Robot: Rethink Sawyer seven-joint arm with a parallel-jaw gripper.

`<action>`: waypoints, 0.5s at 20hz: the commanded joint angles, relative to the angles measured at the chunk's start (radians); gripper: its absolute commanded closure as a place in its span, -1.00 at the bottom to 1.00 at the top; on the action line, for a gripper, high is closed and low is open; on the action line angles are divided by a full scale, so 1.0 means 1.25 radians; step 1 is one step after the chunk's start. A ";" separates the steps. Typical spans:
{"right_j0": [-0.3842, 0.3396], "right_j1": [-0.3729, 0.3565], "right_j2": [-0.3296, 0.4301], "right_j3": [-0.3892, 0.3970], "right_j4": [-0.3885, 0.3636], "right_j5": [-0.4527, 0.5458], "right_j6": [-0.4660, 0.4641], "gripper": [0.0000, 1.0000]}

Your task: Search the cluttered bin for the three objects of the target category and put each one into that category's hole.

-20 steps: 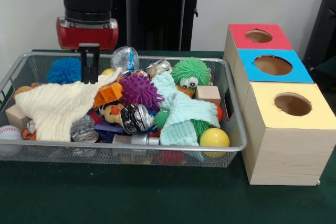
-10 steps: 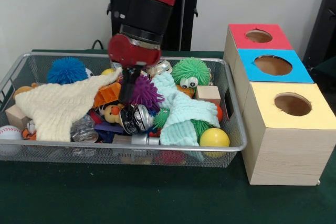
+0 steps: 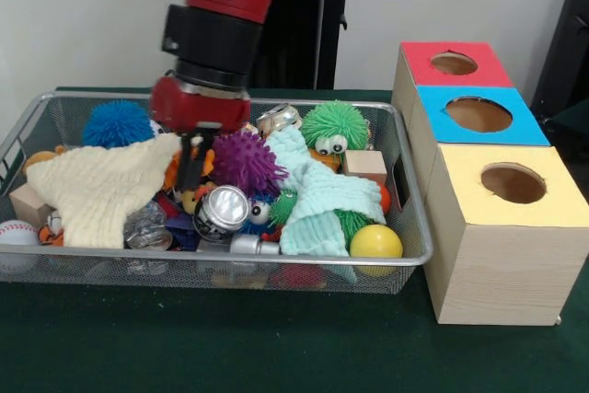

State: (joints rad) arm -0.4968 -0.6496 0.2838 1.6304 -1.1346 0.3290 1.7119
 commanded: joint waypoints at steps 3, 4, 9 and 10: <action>-0.208 0.023 0.170 -0.037 0.075 0.113 -0.366 1.00; -0.221 0.023 0.186 -0.043 0.080 0.127 -0.393 1.00; -0.233 0.004 0.212 -0.043 0.092 0.176 -0.423 1.00; -0.231 0.006 0.213 -0.040 0.093 0.174 -0.408 1.00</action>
State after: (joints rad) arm -0.8096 -0.6506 0.4105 1.6102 -1.0509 0.4329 1.5407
